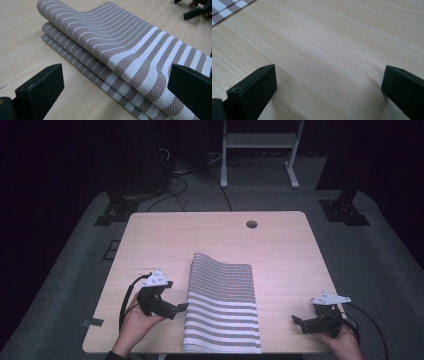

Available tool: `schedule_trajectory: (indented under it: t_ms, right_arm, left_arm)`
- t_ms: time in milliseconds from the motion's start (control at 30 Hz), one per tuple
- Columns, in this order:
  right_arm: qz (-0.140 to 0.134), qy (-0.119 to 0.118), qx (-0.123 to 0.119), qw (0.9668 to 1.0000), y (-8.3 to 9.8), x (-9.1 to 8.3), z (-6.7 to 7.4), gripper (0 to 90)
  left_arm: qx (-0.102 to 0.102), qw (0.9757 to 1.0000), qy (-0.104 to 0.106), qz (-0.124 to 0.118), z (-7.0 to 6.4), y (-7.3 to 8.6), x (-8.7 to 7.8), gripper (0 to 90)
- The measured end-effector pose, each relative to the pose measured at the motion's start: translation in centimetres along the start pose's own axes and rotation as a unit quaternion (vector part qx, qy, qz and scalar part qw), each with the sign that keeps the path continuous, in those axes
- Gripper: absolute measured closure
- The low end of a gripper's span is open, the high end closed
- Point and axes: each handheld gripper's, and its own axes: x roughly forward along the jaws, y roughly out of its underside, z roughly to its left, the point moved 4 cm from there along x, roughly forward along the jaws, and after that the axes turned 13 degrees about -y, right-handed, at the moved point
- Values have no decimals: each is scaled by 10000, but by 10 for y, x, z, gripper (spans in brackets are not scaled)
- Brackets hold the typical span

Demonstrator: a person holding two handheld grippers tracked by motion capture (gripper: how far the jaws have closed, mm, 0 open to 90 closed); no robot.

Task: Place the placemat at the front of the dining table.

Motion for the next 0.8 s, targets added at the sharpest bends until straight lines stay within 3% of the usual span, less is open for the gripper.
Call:
schedule_trajectory:
  t_ms: [133,800]
  right_arm:
    - [0,1,0,10000,0,0,0,0]
    - [2,4,3,10000,0,0,0,0]
  left_arm:
    - [21,9999,134,-5,-5,1,5,41]
    - [298,9981,393,367,-30,4,28,52]
